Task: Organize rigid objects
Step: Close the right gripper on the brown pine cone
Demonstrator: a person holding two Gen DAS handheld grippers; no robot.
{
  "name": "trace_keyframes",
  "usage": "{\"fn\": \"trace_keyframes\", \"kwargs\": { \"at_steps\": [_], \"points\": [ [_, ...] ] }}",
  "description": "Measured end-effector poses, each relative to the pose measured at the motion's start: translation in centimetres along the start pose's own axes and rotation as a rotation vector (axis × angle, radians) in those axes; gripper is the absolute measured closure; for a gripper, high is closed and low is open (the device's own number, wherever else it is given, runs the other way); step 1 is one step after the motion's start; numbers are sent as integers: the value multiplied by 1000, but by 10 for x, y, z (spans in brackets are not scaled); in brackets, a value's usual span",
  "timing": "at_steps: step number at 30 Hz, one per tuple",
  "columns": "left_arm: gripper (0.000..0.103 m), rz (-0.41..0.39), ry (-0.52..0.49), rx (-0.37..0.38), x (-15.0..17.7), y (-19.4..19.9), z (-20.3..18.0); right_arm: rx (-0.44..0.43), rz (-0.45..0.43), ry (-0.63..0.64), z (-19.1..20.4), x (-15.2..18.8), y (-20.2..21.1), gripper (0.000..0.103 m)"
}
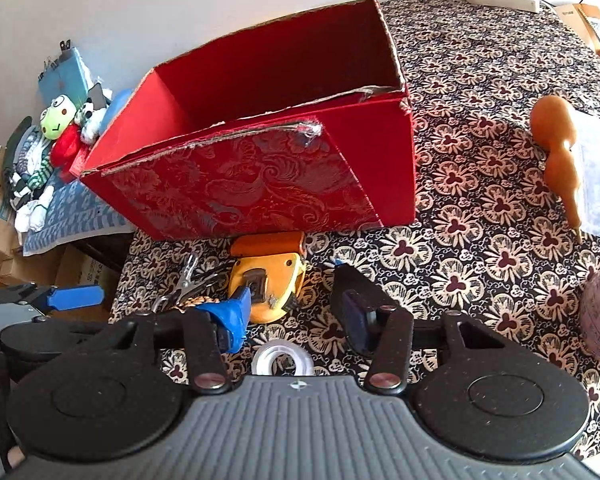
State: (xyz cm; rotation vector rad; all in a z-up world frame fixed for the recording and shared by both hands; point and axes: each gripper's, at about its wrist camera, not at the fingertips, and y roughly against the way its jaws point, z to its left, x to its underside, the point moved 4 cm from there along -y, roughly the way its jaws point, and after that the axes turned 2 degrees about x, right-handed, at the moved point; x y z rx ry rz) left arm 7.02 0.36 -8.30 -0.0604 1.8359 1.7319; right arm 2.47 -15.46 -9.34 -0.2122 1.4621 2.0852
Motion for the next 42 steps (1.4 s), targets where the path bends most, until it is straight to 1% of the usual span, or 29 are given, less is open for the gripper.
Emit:
{"fn": "trace_keyframes", "kwargs": {
  "at_steps": [3,5,8,12,14,17,20,24,27,29,31,33,34,35,37,40,42],
  "points": [
    [9,-25,-20,87,7,4,9,-13,15,-13,-5,-1,2,74],
    [9,-34,-45,152,13,7,13,-41,33,-17,-7,0,3,76],
    [9,-41,-53,221,25,9,19,-88,56,-1,-2,3,0,80],
    [9,-50,-8,282,33,7,24,-199,101,-4,17,2,-10,82],
    [9,-62,8,323,32,7,25,-225,125,-14,24,0,-19,82],
    [9,-88,8,346,30,7,20,-238,172,-22,33,-1,-36,82],
    [9,-108,20,362,27,4,16,-269,205,-44,39,-2,-45,81],
    [10,-111,28,387,25,-3,12,-284,231,-51,44,-5,-53,78],
    [11,-102,29,391,25,-10,11,-275,253,-51,44,-6,-59,77],
    [14,-90,35,401,24,-14,10,-287,276,-59,45,-4,-63,76],
    [42,-70,34,419,24,-18,9,-282,292,-64,43,-2,-66,76],
    [43,-45,39,420,25,-25,8,-292,305,-72,42,-1,-69,76],
    [45,-34,43,420,26,-28,7,-289,308,-81,40,0,-70,78],
    [47,-25,47,423,27,-30,7,-292,305,-87,39,1,-70,78],
    [52,-29,47,410,27,-30,7,-302,300,-96,35,2,-68,80],
    [58,-35,40,412,28,-27,7,-311,305,-116,28,3,-63,81],
    [59,-28,30,419,28,-24,4,-320,301,-118,26,3,-56,81]
  ]
}}
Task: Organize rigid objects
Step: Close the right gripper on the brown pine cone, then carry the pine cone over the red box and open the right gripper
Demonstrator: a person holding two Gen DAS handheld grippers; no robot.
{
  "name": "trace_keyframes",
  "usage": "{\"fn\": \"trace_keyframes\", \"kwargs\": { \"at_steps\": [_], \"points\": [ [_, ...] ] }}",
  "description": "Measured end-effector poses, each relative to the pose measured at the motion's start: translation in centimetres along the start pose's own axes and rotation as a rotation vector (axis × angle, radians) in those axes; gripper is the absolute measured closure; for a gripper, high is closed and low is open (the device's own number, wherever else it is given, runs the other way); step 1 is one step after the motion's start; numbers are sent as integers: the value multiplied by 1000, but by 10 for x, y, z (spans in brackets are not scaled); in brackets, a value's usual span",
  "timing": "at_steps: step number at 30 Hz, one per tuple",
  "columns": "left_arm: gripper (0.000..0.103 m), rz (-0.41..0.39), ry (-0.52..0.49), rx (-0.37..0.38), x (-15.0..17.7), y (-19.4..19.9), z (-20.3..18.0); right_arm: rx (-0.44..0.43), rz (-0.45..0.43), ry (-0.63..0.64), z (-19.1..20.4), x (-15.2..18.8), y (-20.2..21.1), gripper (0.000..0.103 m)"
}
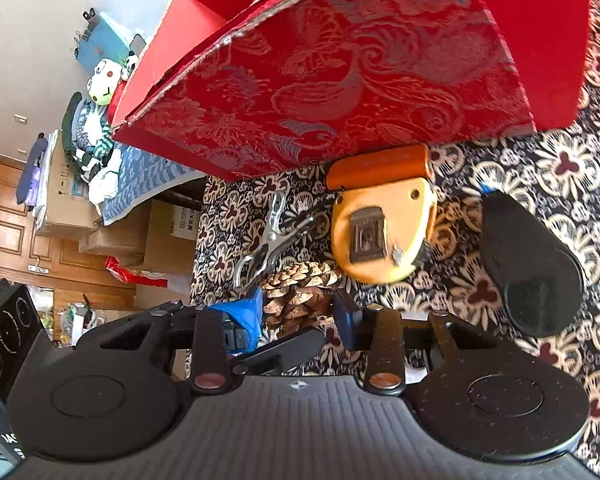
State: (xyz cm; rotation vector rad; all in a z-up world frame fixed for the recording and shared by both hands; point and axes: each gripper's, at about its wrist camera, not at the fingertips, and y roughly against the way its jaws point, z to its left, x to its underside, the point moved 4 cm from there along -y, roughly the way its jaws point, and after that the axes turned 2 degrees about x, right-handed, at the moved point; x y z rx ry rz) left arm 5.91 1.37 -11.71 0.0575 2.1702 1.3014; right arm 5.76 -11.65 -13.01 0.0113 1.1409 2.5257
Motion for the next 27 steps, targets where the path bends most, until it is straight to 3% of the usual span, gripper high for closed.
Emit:
{"fn": "trace_keyframes", "kwargs": {
  "at_steps": [7,16,20,27],
  "points": [
    [59,-56,-95,44,-15,29,-31,5,-90,71,20,-10,60,81],
    [59,-231,-255,82,-92,80,-73,29,-336,245,61,-74,129,81],
    [59,-299,-274,62,-132,81,-71,47,-389,293,68,-106,120,81],
    [59,-269,-244,-10,-182,42,-43,87,-356,327,56,-150,71,81]
  ]
}}
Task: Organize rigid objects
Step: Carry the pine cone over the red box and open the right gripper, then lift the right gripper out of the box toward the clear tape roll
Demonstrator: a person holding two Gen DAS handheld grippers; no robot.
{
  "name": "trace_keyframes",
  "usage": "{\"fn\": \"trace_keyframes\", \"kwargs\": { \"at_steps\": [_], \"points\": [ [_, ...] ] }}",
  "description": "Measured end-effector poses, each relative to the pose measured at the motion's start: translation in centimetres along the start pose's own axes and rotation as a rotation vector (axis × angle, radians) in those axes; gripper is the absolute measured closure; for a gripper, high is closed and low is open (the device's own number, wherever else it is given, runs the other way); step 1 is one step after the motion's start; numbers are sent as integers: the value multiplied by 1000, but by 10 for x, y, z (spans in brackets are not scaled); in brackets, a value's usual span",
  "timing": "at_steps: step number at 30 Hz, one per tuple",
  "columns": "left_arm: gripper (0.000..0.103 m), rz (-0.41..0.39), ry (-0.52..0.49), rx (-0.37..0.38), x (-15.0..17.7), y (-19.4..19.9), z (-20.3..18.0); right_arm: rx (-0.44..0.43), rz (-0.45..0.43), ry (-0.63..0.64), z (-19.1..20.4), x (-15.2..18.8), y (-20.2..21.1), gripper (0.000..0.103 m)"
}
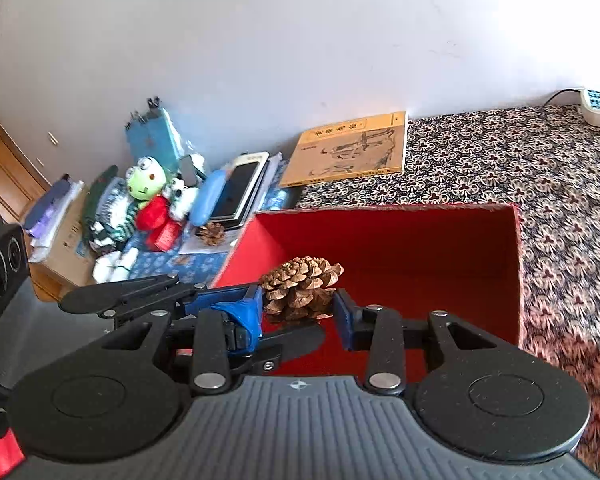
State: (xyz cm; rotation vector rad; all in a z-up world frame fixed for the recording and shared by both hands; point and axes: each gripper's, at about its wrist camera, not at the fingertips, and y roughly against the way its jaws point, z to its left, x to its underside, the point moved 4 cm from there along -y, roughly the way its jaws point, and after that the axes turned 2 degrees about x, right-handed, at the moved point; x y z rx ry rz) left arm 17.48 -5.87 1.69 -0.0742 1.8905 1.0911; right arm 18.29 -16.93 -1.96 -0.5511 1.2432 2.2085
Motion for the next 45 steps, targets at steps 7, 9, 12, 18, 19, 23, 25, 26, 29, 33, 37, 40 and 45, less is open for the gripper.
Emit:
{"fn": "trace_keyframes", "kwargs": {
  "at_steps": [7,9,12,18,19,23,25,26,29,33,37,40,45],
  "points": [
    [59,115,63,-90,9,-65,43,-24,78,-48,-17,-9,-56,81],
    [59,137,75,-116,11,-77,52,-27,89,-48,-19,-11,-64,81],
    [59,162,93,-148,9,-85,60,-26,99,-61,-22,-13,-79,81],
    [46,193,103,-229,11,-98,74,-11,63,-120,-38,-14,-89,79],
    [47,200,104,-246,12,-100,77,-25,65,-140,-42,-14,-89,78],
    [46,224,101,-288,13,-103,78,-28,72,-159,-48,-13,-87,77],
    [46,253,88,-320,15,-106,76,-33,84,-146,-48,-12,-86,78],
    [46,259,84,-332,16,-107,76,-33,92,-136,-47,-11,-85,77],
    [46,261,94,-339,20,-103,73,-30,93,-117,-48,-9,-80,77],
    [46,273,76,-341,27,-97,63,-26,115,-132,-53,-5,-77,77],
    [46,270,56,-351,31,-95,54,-13,127,-159,-57,-1,-75,77],
    [45,252,50,-363,28,-89,50,-3,124,-158,-56,3,-70,77],
    [41,187,45,-387,15,-68,40,35,96,-144,-53,11,-56,77]
  ]
}}
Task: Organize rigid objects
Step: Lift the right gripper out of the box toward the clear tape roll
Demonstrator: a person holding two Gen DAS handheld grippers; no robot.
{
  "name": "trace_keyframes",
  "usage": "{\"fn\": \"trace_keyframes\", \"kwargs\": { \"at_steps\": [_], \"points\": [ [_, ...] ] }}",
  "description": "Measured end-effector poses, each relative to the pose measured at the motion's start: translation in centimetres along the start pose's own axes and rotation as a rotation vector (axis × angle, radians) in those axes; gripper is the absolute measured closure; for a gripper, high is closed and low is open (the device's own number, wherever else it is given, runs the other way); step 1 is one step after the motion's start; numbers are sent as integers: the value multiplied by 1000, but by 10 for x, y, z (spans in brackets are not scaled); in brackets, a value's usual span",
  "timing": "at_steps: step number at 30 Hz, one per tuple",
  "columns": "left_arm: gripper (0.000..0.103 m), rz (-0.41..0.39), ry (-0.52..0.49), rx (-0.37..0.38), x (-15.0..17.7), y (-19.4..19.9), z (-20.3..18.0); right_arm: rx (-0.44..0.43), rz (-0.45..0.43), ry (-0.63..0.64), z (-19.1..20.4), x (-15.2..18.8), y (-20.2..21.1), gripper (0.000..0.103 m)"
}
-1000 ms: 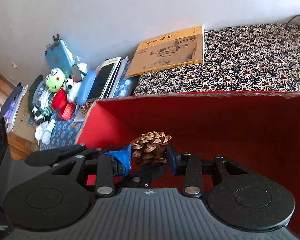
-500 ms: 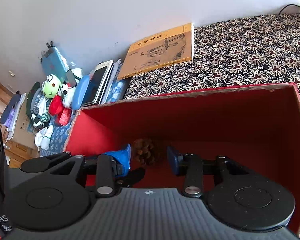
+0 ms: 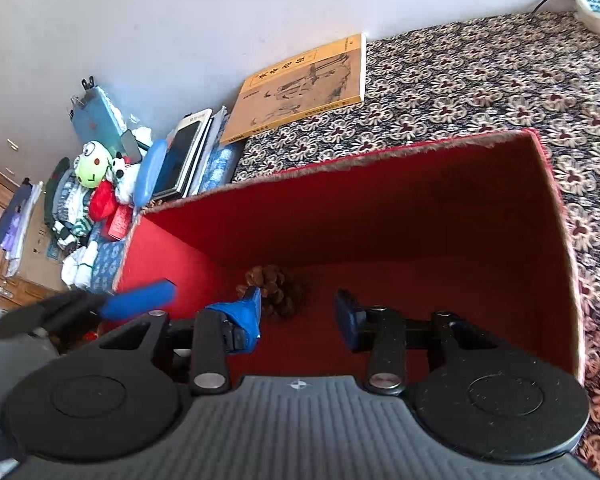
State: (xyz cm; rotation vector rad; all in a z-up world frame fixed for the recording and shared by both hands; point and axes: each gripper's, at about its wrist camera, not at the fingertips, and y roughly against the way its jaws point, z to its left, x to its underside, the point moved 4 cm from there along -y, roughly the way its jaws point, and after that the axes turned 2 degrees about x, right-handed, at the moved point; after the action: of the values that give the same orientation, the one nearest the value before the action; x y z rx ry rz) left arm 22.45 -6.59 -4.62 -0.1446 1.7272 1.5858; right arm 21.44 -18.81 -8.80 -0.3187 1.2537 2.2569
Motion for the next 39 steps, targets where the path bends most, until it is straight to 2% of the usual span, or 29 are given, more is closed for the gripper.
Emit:
{"fn": "trace_keyframes", "kwargs": {
  "at_steps": [11,22,36,39],
  "points": [
    [35,-79,0,-90,7,52,-6,88,-183,-6,15,28,67,77],
    [34,-86,48,-101,33,82,-8,102,-225,5,31,60,99,77],
    [33,-95,29,-115,61,110,-18,112,-261,17,41,94,114,77],
    [33,-79,30,-94,68,111,-20,109,-259,16,41,100,116,77]
  ]
}}
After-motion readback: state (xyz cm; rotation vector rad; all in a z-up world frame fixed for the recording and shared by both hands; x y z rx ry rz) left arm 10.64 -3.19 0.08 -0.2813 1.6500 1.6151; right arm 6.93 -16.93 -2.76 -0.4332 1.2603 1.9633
